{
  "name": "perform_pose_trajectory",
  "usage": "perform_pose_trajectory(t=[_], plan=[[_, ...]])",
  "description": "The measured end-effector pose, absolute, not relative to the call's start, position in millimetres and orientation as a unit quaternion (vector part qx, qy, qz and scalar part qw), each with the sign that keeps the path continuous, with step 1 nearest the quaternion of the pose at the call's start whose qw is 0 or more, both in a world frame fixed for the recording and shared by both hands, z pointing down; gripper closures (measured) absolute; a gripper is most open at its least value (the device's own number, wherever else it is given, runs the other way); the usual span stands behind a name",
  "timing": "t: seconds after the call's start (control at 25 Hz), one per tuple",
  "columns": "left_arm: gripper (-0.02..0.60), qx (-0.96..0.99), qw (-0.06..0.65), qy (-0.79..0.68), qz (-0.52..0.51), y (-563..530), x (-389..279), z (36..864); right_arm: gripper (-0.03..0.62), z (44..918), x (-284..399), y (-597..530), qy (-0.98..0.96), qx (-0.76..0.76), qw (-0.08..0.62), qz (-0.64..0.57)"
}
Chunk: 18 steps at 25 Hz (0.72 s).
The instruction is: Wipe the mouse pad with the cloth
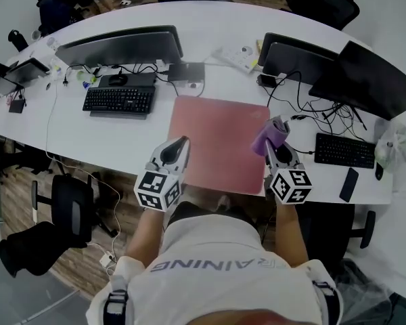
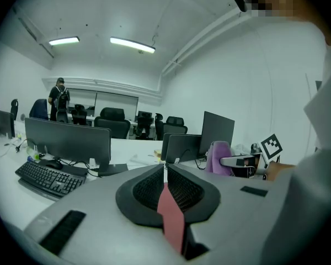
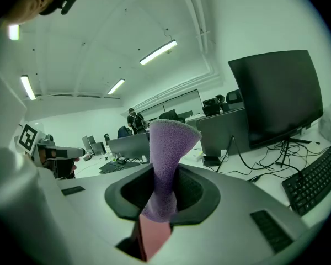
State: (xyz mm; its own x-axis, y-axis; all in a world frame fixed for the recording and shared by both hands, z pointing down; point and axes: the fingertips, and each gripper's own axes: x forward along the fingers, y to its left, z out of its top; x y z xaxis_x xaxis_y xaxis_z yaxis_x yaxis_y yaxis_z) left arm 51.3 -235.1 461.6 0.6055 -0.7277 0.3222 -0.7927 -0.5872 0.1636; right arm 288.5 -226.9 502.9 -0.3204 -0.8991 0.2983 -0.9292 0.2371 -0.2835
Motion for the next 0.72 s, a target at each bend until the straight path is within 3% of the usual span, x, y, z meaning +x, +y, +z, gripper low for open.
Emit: perform_pose_trajectory(t=[0.32, 0.72], plan=[[0.549, 0.888, 0.168, -0.413, 0.112, -259.0, 38.6, 478.3, 0.493, 515.9, 270.6, -245.3, -0.776, 0.585, 0.051, 0.229], [0.549, 0.871, 0.197, -0.434, 0.119, -309.1, -71.6, 509.4, 0.493, 552.5, 142.2, -309.6, -0.798, 0.531, 0.103, 0.266]])
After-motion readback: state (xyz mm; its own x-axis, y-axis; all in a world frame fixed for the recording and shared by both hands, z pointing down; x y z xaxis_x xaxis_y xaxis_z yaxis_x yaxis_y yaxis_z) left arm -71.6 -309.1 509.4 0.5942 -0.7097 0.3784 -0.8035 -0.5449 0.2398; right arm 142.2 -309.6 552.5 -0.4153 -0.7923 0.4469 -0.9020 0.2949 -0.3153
